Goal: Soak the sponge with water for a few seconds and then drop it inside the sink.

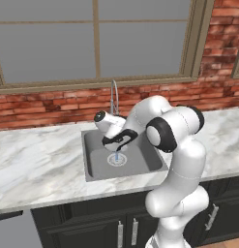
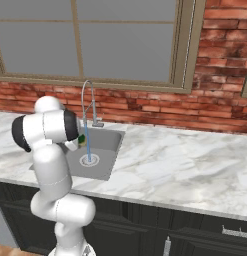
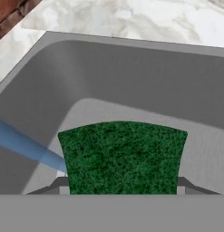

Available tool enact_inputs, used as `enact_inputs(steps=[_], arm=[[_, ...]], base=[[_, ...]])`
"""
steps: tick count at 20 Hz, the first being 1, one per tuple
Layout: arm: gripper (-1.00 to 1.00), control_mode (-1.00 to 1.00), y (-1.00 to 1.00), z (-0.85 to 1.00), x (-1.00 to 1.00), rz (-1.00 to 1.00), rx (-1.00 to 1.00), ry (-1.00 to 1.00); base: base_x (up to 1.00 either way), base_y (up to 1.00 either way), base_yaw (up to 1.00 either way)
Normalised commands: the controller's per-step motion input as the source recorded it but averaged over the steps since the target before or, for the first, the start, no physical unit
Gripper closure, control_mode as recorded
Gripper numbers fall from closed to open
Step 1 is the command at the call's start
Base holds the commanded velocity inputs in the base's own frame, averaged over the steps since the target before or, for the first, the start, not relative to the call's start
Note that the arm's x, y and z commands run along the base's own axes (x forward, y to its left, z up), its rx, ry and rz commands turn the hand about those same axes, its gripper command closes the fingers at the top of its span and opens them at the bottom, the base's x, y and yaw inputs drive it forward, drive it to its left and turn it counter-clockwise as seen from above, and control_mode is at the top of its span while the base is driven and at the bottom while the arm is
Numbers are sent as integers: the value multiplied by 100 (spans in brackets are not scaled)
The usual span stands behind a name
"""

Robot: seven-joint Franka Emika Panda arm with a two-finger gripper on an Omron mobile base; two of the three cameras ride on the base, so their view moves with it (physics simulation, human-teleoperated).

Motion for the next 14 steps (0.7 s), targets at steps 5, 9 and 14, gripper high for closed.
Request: enact_inputs(steps=[5, 9, 14], arm=[[100, -100, 0, -12, 23, -6, -3, 0], [100, -100, 0, -10, 23, -6, -3, 0], [100, -100, 0, -19, 27, -5, -3, 0]], base=[[0, 0, 0], [0, 0, 0], [0, 0, 0]])
